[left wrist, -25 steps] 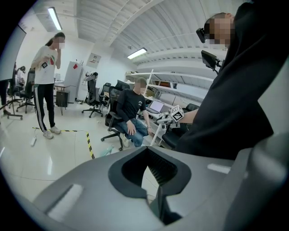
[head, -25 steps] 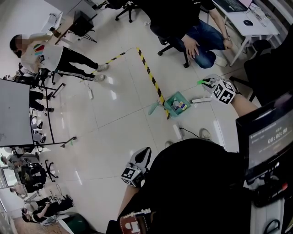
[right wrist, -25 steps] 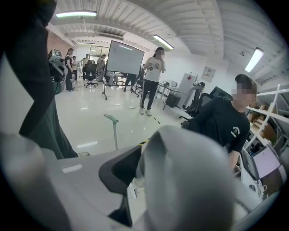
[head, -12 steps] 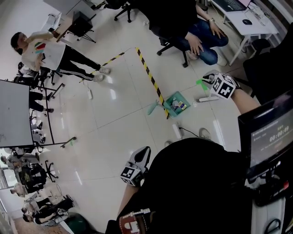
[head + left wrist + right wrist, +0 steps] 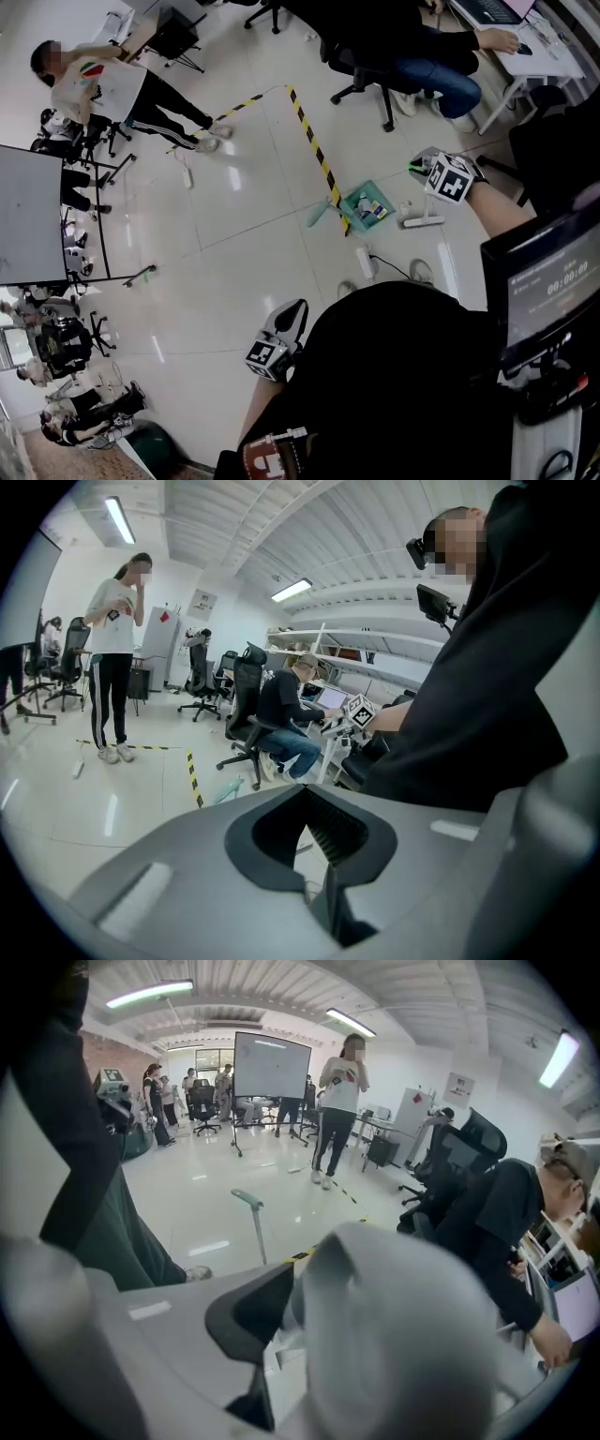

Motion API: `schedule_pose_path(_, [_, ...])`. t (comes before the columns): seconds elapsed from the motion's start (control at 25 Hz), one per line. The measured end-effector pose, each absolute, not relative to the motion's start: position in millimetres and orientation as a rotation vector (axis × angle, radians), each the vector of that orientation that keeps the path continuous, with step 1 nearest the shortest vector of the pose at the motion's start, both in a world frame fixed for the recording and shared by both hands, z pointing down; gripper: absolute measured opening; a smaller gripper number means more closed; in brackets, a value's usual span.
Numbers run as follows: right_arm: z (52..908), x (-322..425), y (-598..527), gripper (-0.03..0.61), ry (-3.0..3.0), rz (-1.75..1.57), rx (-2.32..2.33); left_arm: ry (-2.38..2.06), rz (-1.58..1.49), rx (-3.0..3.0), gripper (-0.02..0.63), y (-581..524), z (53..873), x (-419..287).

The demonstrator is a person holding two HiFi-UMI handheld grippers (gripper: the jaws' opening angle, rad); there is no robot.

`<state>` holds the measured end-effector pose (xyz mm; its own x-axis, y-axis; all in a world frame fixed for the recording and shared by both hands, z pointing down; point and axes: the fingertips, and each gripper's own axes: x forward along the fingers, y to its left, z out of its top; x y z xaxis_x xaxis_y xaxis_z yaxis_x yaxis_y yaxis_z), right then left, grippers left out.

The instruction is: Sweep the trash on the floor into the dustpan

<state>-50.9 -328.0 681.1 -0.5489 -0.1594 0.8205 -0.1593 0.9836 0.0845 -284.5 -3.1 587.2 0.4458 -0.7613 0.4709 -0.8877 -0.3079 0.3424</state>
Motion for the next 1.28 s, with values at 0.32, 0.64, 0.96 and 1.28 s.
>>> schedule_pose_path(0.32, [693, -94, -327, 0.049, -2.154, -0.200, 0.119, -1.416, 0.299, 2.112, 0.000, 7, 587, -296])
schedule_pose_path(0.64, [695, -89, -340, 0.048, -2.184, -0.162, 0.186, -1.403, 0.291, 2.113, 0.000, 1, 599, -296])
schedule_pose_path(0.96, [656, -23, -402, 0.048, -2.137, -0.080, 0.488, -1.395, 0.269, 2.136, 0.000, -6, 592, -295])
schedule_pose_path(1.28, [658, 19, -454, 0.046, -2.070, 0.062, 0.865, -1.412, 0.268, 2.117, 0.000, 3, 600, -295])
